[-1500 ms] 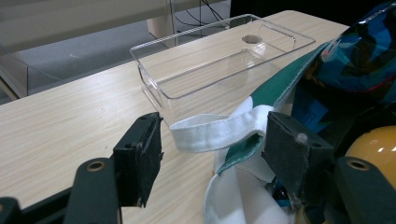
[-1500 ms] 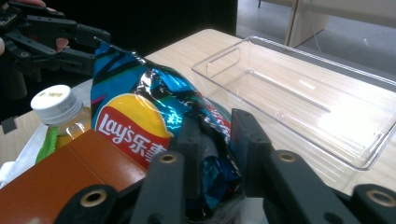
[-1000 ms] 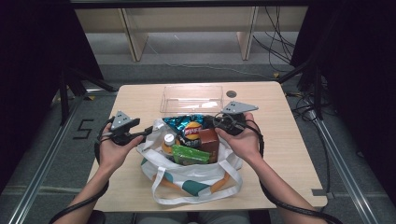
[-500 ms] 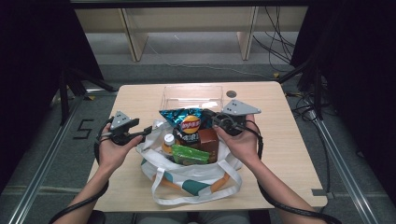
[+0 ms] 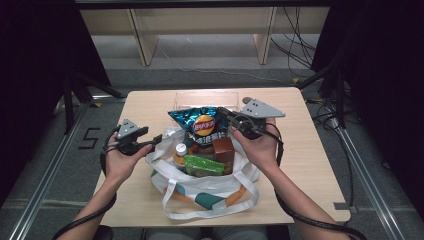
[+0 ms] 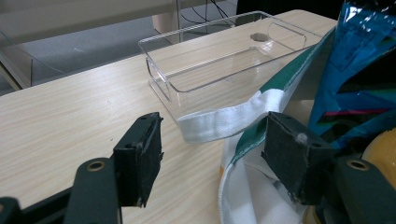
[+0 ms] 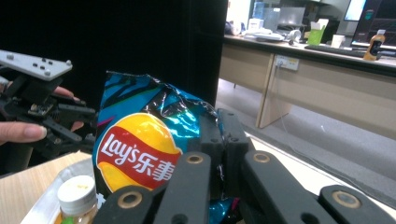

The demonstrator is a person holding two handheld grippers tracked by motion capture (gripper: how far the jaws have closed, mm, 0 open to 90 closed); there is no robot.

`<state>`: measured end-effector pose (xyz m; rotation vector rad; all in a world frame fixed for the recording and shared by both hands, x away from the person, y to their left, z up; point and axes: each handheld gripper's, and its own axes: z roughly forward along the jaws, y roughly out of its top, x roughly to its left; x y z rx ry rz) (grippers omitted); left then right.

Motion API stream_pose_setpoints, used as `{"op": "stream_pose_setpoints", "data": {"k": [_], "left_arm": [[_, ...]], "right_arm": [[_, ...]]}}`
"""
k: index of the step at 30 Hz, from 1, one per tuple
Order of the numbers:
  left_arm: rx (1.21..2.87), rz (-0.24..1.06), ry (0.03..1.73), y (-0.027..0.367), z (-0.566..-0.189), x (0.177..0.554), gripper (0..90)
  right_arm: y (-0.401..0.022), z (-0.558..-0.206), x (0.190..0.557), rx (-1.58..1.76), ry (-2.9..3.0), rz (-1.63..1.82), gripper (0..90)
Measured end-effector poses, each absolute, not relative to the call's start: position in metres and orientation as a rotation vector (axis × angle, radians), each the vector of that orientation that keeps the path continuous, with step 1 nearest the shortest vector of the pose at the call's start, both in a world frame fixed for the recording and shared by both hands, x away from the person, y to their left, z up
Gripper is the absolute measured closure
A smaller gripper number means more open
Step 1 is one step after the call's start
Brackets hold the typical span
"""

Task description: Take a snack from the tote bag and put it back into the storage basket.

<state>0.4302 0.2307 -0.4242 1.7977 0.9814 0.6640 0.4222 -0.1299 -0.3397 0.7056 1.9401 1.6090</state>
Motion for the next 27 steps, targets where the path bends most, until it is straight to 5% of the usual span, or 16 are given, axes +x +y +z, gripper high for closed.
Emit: {"op": "stream_pose_setpoints", "data": {"k": [27], "left_arm": [[1.775, 0.659, 1.008, 0.231, -0.424, 0.43, 35.9]], "right_arm": [[-0.123, -0.312, 0.425, 0.716, 1.879, 1.643, 90.0]]}}
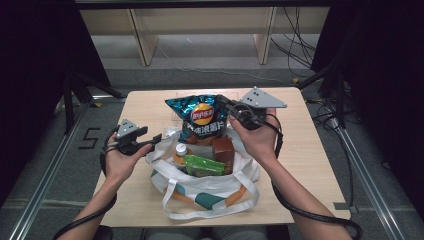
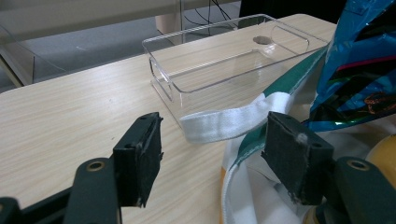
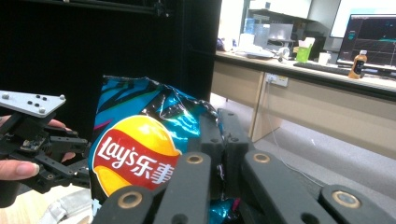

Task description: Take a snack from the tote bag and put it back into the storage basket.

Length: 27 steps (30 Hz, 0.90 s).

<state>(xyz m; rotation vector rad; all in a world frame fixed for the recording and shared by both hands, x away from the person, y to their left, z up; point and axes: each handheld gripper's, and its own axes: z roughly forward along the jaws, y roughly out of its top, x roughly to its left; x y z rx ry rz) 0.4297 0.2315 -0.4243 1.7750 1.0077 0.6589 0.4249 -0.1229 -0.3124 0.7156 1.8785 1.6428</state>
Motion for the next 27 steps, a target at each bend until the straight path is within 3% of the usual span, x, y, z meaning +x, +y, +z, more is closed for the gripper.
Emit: {"op": "stream_pose_setpoints", "data": {"k": [27], "left_arm": [[1.764, 0.659, 1.006, 0.232, -0.424, 0.431, 35.5]], "right_arm": [[-0.121, -0.296, 0.431, 0.711, 1.841, 1.66, 90.0]]}}
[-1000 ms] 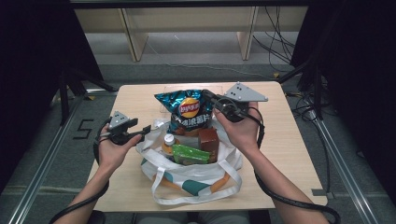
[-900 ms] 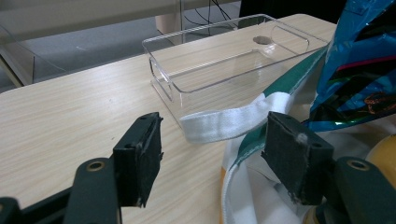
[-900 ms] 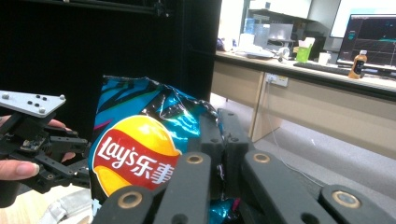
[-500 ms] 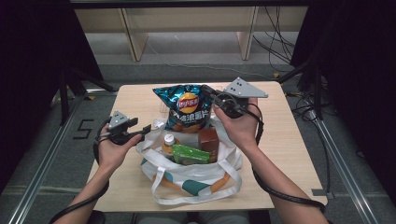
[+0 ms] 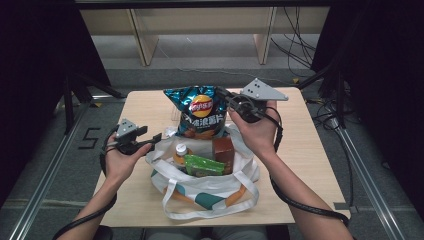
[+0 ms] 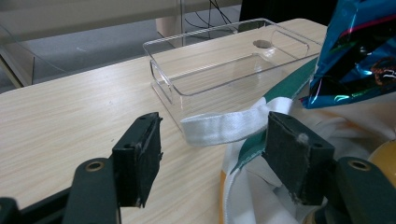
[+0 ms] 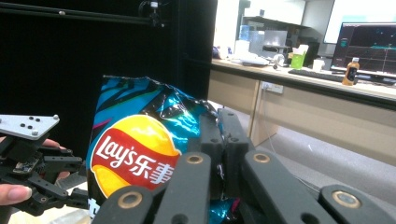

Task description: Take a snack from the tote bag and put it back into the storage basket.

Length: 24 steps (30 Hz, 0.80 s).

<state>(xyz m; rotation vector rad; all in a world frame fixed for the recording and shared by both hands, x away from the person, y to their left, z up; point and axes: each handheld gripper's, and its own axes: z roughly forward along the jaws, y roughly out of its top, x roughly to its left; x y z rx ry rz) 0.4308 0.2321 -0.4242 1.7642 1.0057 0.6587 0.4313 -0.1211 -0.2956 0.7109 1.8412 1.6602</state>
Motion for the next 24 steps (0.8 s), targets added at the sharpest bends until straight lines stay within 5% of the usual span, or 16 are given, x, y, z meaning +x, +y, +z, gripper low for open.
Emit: {"op": "stream_pose_setpoints", "data": {"k": [24], "left_arm": [[1.751, 0.657, 1.0, 0.232, -0.4257, 0.4321, 35.4]], "right_arm": [[-0.1215, -0.2871, 0.4302, 0.734, 1.817, 1.665, 90.0]]}}
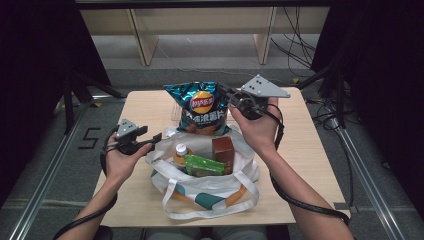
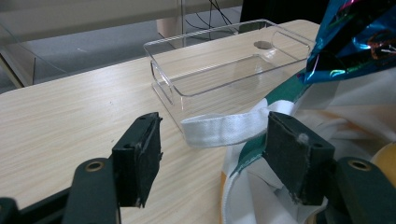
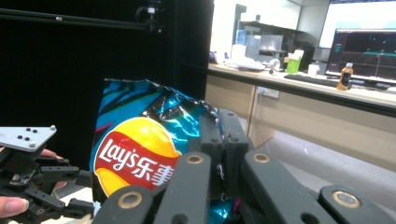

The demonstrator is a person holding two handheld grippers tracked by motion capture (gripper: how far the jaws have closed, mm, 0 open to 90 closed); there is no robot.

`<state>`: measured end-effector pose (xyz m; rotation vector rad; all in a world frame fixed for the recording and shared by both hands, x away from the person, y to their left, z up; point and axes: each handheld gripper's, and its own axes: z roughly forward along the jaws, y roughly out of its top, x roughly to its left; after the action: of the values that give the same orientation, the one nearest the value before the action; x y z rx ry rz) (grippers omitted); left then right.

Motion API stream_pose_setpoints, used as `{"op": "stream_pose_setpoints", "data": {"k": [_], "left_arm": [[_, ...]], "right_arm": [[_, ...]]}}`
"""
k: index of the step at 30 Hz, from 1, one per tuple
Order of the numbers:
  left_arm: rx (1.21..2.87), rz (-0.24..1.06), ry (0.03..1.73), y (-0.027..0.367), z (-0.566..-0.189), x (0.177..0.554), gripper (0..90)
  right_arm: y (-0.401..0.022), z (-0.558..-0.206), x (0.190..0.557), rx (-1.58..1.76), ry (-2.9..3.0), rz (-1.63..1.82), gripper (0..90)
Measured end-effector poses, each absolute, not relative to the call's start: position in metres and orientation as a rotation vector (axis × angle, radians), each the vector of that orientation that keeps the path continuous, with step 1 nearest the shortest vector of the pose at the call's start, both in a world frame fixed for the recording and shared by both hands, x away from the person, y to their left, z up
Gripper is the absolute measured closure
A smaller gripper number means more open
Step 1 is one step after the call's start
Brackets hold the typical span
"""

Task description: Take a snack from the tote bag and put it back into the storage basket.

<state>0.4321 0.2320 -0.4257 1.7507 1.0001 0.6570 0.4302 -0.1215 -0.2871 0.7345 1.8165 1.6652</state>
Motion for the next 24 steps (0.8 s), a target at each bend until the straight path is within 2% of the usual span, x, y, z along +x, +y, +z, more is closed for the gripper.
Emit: {"op": "stream_pose_setpoints", "data": {"k": [24], "left_arm": [[1.736, 0.657, 1.029, 0.233, -0.425, 0.431, 35.4]], "right_arm": [[-0.119, -0.277, 0.43, 0.711, 1.795, 1.681, 90.0]]}}
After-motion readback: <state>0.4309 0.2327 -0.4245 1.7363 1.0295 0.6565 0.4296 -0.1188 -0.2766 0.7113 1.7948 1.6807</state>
